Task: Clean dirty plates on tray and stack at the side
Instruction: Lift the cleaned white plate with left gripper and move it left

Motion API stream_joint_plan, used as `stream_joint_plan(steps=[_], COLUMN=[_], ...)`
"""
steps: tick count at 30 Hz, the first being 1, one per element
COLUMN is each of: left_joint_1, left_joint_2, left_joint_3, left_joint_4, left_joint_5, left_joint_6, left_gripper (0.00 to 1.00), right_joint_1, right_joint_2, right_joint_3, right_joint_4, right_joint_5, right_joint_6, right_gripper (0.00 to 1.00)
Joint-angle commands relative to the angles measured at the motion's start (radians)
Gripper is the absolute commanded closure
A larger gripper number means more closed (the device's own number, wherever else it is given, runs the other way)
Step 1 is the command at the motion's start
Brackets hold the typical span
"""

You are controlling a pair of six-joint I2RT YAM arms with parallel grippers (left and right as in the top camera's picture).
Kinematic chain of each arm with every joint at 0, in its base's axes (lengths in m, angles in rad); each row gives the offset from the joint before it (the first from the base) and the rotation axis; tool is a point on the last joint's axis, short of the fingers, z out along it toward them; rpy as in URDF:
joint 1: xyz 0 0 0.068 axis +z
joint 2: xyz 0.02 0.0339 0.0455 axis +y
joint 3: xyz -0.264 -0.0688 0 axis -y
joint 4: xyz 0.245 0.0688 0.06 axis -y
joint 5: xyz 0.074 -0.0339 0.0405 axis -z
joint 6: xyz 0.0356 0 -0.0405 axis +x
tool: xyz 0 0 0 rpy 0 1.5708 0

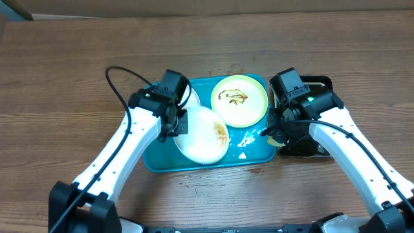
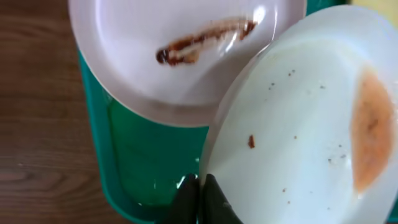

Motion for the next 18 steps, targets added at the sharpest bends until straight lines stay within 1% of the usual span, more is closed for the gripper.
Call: stream_joint_plan(steps=[1,5,10,18], left_joint_1=[-0.007,-0.049,-0.135,-0.264], left_joint_2=[-0.052,-0.054,-0.054,-0.053], left_joint_3=[0.061,0.064,0.064,0.064], left_joint_4=[0.001,-0.003,-0.008,0.002], left_joint_5=[-0.119,-0.25,-0.43,-0.71], left_joint_6=[0.051,0.065,0.068,0.068], left_gripper=[0.96,0.96,0.96,0.96], right_joint_1=[-0.006,-0.037,-0.12,-0.221], right_joint_2=[-0.005,-0.005,-0.005,-0.005], right_joint_3=[0.016,0.016,0.016,0.016], right_joint_4=[0.003,0.016,0.054,0.067], right_joint_5=[0.114,0.158,0.159,0.099], right_joint_6=[-0.007,-0.007,-0.008,-0.056], right_gripper=[0.96,0.96,0.96,0.96])
